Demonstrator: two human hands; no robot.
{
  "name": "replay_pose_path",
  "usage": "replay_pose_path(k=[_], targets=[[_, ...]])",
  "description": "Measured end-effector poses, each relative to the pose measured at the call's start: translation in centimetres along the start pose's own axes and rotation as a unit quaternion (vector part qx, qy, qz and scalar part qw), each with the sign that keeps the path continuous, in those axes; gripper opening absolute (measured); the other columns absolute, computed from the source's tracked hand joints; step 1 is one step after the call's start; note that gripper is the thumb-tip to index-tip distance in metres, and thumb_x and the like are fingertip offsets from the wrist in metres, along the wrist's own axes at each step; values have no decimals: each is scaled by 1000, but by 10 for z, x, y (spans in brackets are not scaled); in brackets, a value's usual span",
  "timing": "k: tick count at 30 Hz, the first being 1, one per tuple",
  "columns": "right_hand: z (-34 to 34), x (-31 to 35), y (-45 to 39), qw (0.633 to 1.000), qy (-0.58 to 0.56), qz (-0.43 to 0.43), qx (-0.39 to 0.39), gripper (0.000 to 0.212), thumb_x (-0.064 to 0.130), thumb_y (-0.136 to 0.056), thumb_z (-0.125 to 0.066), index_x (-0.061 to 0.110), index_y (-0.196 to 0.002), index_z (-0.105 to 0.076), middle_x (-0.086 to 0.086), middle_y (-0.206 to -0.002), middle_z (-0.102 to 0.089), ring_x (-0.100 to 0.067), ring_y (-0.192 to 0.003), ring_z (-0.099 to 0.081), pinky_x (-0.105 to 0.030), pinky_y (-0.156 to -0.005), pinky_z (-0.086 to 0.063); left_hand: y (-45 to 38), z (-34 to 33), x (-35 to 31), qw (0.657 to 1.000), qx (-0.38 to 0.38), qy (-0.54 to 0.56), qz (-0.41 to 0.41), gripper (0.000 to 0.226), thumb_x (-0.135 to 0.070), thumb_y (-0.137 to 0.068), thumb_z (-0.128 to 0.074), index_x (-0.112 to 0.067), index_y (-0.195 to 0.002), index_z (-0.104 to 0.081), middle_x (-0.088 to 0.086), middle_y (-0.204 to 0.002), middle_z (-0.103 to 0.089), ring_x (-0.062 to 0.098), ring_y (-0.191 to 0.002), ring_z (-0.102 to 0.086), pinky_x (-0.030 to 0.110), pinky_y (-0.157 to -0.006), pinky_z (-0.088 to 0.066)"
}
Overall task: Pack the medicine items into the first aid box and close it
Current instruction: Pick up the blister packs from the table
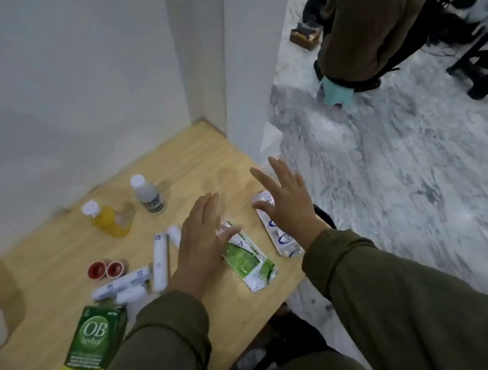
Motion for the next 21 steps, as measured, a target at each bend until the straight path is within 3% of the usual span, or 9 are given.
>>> replay_pose_path(k=[8,15,19,21], targets=[[-16,-30,-10,997,-10,-33,72,60,42,-84,-63,38,-139,-38,0,-160,-4,-19,-148,5,-48,-117,-3,3,-16,11,995,29,-59,71,86,-45,-68,-74,-24,-141,-34,1,-127,-51,21,-122,-37,31,-96,-26],[-25,-42,-25,995,14,-31,89,66,46,-78,-69,38,-137,-41,-1,-160,-5,-24,-147,7,-55,-115,-7,-6,-22,13,991,43,-60,109,83,-42,-61,-81,-18,-132,-46,4,-121,-54,23,-115,-38,31,-94,-29],[-30,-48,-25,995,-1,-51,86,56,46,-74,-72,35,-126,-53,-1,-160,-6,-28,-147,7,-53,-116,-7,-16,-25,13,990,56,-52,119,81,-39,-57,-85,-17,-126,-49,6,-115,-56,24,-110,-42,32,-88,-34],[-31,-51,-26,994,-17,-69,78,51,45,-73,-73,33,-120,-57,0,-159,-8,-27,-147,7,-50,-116,-6,-20,-26,12,990,68,-41,114,70,-36,-56,-85,-17,-116,-55,4,-106,-57,23,-104,-45,30,-81,-36]])
Point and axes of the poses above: each hand's wrist, its own y-axis away from the middle knuckle, its own z-axis out of the back of the hand, x = y × z, the point moved 5 cm from there along -y, towards the middle knuckle
